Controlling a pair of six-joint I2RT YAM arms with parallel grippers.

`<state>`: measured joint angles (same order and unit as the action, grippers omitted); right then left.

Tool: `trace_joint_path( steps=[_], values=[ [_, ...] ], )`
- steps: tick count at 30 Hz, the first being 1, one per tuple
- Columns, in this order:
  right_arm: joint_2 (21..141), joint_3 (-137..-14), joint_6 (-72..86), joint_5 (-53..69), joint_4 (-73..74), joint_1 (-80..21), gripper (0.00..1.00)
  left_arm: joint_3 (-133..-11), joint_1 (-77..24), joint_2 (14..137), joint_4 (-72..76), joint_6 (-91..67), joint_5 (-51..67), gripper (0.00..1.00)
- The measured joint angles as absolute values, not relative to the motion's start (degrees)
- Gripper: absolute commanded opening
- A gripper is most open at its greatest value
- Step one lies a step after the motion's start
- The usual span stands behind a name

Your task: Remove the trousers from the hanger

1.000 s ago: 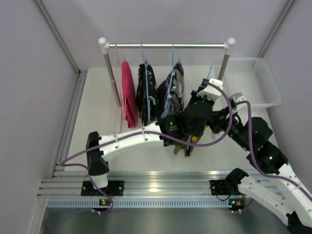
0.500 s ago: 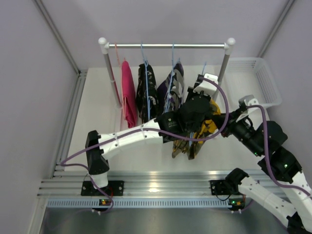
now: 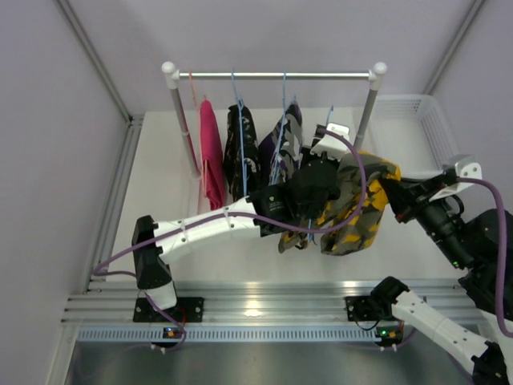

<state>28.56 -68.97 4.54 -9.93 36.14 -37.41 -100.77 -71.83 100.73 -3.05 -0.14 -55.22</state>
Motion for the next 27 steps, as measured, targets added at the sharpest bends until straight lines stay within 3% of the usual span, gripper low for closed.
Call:
trace_joint_path(
  steps=[14,27],
  values=[
    [32.29,-84.51,-1.52,-19.7,35.81,-37.41,0.0,-98.74,-71.48,100.12,-4.75,0.21,-54.7,0.0],
    [32.27,-85.49,-9.58,-32.27,34.37,-37.41,0.0,-97.54,-71.33,99.26,-4.73,0.38,-53.84,0.0]
  ],
)
